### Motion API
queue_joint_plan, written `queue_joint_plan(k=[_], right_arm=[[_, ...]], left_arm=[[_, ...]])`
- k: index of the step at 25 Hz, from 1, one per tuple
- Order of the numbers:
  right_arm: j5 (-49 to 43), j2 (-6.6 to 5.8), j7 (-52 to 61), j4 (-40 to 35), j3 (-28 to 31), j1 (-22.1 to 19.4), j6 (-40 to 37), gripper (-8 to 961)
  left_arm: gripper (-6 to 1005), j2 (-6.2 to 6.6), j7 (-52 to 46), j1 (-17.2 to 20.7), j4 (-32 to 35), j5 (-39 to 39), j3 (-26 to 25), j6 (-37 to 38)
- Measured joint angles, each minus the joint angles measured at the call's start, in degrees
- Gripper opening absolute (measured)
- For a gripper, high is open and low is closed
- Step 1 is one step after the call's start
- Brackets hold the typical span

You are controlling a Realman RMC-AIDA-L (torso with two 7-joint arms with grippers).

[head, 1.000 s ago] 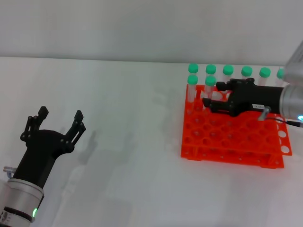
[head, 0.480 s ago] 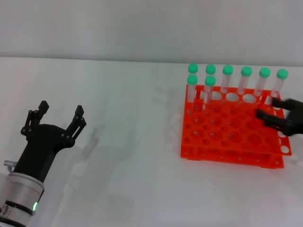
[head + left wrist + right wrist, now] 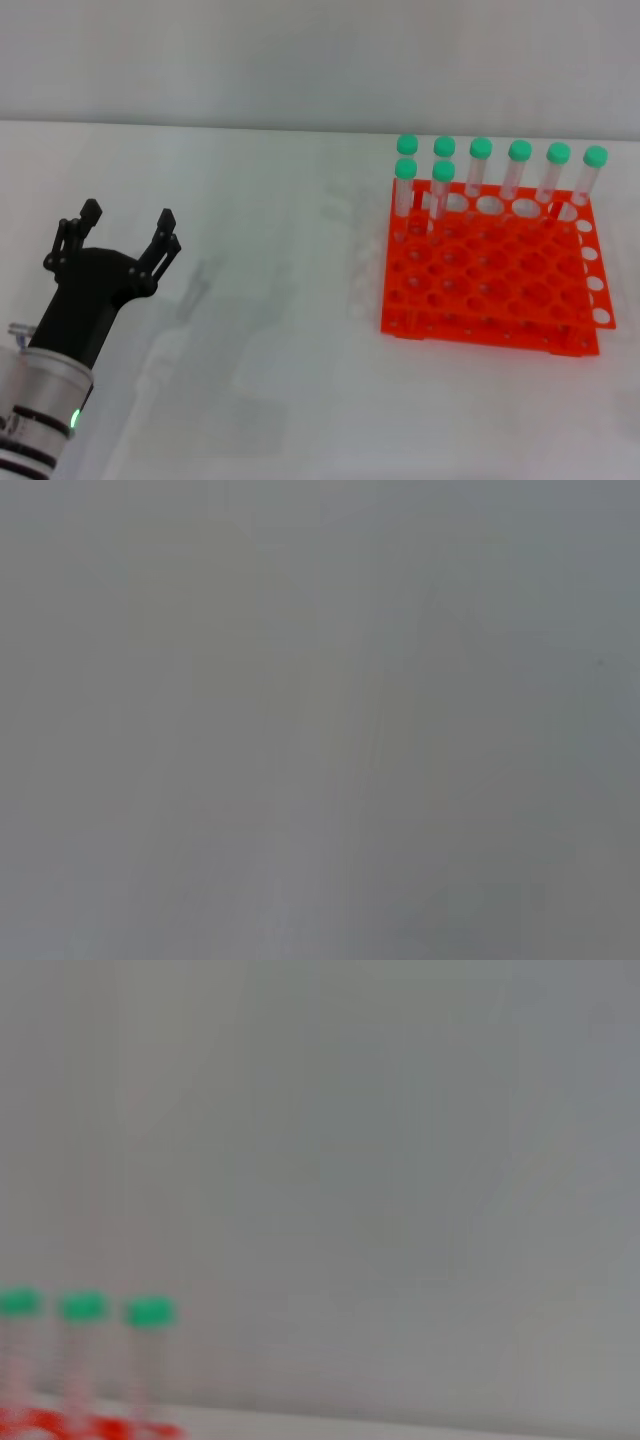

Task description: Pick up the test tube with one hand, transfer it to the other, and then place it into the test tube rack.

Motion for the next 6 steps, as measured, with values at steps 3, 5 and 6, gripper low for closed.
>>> queue_joint_plan(k=[3, 5, 6], right_arm=[[3.6, 0.16, -4.7, 2.9, 1.9, 0.6, 0.0, 636], [6.0, 0.29, -5.6, 4.4, 3.3, 1.2, 0.1, 636], [6.7, 0.32, -5.6, 4.9, 3.9, 1.5, 0.1, 636]], left_arm=[[889, -0.02, -2.1, -1.4, -0.8, -0.4, 0.0, -0.8], [889, -0.02, -3.8, -2.2, -1.1, -0.4, 0.1, -1.9], [889, -0.02, -4.6, -2.6, -1.1, -0.4, 0.1, -2.5]])
